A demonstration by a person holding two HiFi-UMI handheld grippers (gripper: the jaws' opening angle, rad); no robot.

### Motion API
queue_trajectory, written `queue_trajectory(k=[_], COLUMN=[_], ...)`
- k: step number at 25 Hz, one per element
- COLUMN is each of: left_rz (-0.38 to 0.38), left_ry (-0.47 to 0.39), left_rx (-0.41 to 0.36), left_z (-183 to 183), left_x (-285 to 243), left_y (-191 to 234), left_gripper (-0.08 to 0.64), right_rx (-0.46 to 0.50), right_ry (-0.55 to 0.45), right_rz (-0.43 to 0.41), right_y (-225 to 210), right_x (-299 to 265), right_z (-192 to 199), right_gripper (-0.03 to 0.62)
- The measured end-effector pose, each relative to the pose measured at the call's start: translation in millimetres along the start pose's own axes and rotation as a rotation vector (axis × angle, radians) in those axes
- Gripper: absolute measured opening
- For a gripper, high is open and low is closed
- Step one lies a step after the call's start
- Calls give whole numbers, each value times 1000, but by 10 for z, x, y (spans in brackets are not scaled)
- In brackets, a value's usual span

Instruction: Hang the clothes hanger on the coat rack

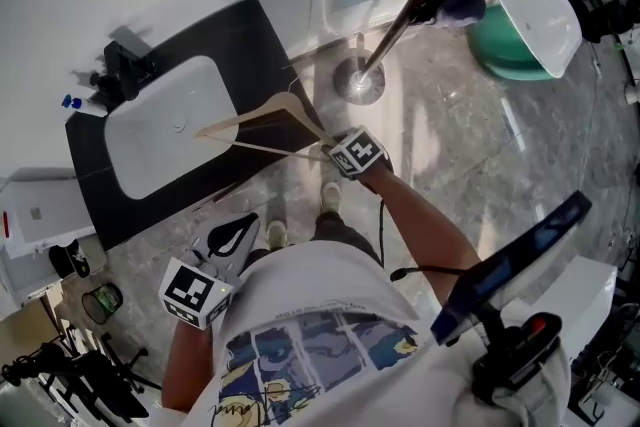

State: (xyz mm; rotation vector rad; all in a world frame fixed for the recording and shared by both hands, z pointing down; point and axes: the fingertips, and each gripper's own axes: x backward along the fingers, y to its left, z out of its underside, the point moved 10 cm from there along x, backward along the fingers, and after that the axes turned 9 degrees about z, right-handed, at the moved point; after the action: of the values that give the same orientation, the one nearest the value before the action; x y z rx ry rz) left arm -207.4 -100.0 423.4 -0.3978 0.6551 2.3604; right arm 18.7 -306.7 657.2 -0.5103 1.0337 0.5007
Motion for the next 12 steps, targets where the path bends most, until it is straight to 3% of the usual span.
queue_trajectory(k=[4, 8, 12], left_rz=[21, 64, 118], left_ry=[-10, -14, -13], left_rx=[-29, -66, -119], left_z=[-137, -249, -374], left_x=[-143, -334, -553], left_y=[34, 47, 73], left_gripper=[2, 3, 3], right_rx=[34, 127, 128], right_ry=[-79, -162, -279], right_rz=[18, 97, 164], right_y=[-27, -101, -226], right_x=[345, 765, 1283], right_z=[1, -17, -108], right_gripper=[69, 61, 60])
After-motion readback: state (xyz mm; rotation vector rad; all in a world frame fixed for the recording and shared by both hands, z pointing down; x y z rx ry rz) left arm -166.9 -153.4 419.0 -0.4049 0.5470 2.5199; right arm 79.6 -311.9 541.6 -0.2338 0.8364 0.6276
